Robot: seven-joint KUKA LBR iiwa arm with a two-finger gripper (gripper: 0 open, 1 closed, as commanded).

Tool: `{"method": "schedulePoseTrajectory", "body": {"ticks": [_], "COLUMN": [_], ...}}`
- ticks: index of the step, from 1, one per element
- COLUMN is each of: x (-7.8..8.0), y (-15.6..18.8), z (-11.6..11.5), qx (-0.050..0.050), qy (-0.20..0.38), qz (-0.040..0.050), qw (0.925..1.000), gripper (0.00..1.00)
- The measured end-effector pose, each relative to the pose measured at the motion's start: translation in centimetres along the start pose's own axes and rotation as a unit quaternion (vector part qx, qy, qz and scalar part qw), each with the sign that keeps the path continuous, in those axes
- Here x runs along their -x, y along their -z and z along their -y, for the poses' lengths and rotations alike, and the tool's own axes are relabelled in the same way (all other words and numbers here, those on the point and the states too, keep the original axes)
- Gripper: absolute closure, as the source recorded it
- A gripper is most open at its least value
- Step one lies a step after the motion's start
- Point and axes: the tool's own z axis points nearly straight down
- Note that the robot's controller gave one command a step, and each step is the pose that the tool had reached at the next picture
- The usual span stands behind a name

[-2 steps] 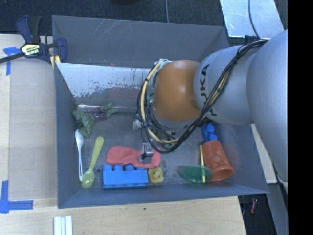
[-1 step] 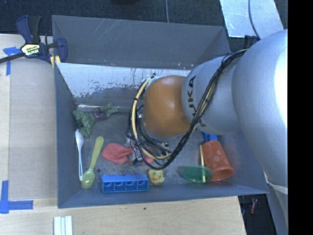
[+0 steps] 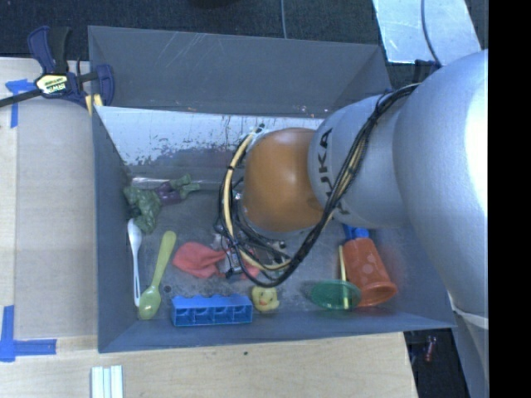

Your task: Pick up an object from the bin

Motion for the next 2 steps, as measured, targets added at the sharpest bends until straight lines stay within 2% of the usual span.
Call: {"method": "schedulePoseTrajectory", "body": {"ticks": [1, 2], "x": [-0.5, 0.8], "y": [4.4, 11.9], "z": [-1.4, -1.8], "qx": [0.0, 0.0], "qy": [0.05, 0.063], "qz": [-0.0038, -0.0032], "qw": [0.9988, 0.998], "gripper": [1.0, 1.0]}}
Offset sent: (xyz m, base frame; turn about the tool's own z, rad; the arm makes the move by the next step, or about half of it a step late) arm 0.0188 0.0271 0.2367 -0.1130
